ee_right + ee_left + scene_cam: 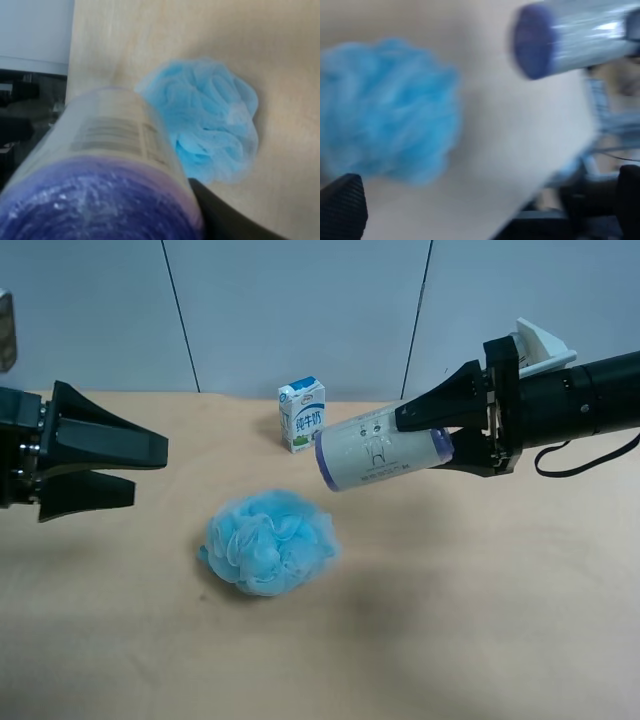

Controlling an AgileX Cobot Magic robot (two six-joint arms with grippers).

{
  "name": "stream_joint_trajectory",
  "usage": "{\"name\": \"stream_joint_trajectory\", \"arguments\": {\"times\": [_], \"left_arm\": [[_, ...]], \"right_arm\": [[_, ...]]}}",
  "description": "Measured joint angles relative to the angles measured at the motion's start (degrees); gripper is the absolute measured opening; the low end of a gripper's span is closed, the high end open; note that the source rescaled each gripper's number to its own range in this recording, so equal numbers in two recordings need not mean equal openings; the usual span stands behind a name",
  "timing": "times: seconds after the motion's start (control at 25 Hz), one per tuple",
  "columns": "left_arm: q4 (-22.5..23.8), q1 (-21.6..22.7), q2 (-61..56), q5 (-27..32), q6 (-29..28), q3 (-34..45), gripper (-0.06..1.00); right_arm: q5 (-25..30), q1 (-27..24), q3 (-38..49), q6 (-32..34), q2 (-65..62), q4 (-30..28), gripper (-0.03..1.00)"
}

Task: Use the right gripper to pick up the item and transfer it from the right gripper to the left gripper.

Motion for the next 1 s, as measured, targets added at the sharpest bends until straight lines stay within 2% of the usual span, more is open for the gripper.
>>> {"name": "stream_joint_trajectory", "arguments": {"times": [0.16, 0.28, 0.52, 0.76, 1.0], "left_arm": [[-10.5, 0.0, 8.5, 7.0, 10.3, 0.0, 1.00], [-13.4, 0.0, 14.4, 10.2, 14.2, -1.3, 1.00], [-14.3, 0.0, 23.6, 11.3, 15.3, -6.5, 1.00], [-14.2, -0.6, 26.6, 11.3, 15.4, -8.1, 1.00], [-14.1, -4.2, 26.6, 11.5, 15.6, -9.9, 1.00]], "right_arm": [[0.0, 0.3, 0.0, 0.0, 0.0, 0.1, 0.00], [-0.1, 2.7, 0.0, 0.0, 0.0, 0.6, 0.00], [0.4, 7.6, 0.0, -1.4, 0.0, 7.0, 0.00], [0.4, 7.7, 0.0, -2.9, 0.0, 11.2, 0.00], [0.4, 7.7, 0.0, -3.3, 0.0, 12.8, 0.00]]}}
